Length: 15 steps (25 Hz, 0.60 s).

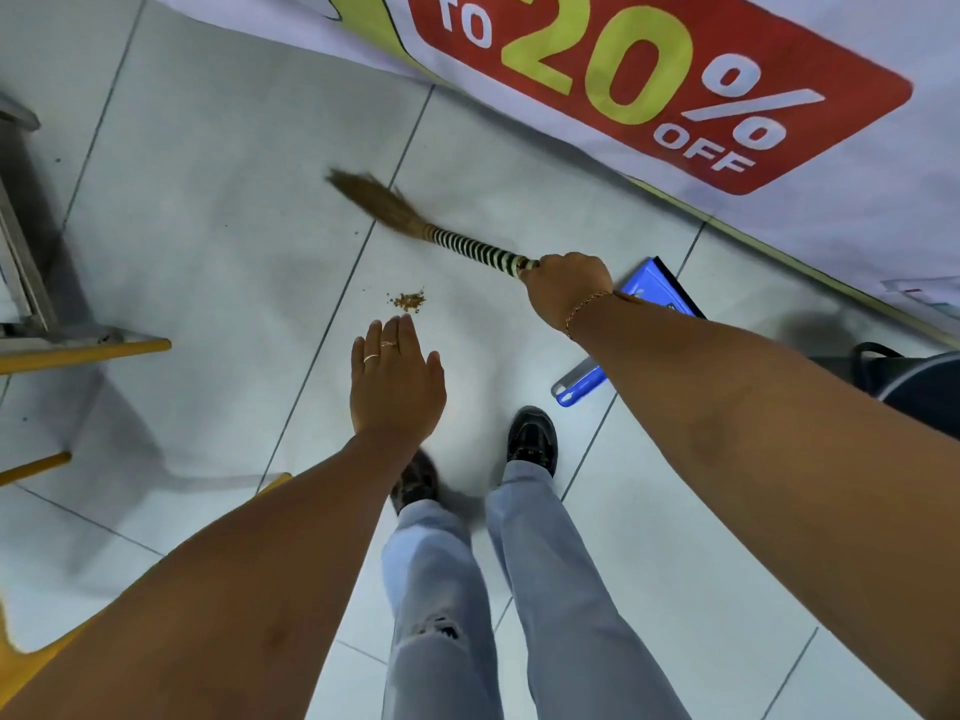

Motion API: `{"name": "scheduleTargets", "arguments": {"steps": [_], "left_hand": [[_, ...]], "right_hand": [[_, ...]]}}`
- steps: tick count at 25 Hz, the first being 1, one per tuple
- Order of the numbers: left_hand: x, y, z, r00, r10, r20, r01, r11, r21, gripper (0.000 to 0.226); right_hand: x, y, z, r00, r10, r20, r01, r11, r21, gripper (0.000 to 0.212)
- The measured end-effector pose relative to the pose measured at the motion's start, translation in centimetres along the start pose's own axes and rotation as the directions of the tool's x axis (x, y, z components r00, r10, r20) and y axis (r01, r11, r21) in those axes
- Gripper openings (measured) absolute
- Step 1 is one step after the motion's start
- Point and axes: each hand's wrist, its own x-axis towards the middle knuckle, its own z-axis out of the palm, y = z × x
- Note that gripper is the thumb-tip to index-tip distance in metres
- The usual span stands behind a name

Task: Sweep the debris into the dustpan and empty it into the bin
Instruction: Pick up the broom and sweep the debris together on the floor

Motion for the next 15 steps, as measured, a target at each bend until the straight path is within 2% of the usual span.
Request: {"name": "scheduleTargets", "arguments": {"steps": [5,8,12,15], "left_hand": [[-0.9,-0.1,0.5,0.999,0.046,0.020,-0.047,0.999,0.019,0.056],[-2.3,0.3,0.8,0.993,0.113,0.039,-0.115,0.992,0.048,0.057],[-4.4,0.6,0.7,0.979,0.191,0.074,-0.197,0.977,0.083,0.058],[-5.2,1.7,0.5,0.962,0.255,0.099,-0.265,0.957,0.115,0.058]], "right_hand": [[-3.0,2.3,1.2,0.996,-0.091,0.013,0.092,0.981,-0.169,0.038],[-7.2,5.0,2.0,0.992,-0.122,0.019,0.123,0.975,-0.187,0.039],[-14.5,7.0,5.6,0.999,-0.034,-0.015,0.034,0.999,0.015,0.050],[-19.4,5.1,9.1,0.976,0.176,-0.127,-0.138,0.954,0.267,0.059]]}}
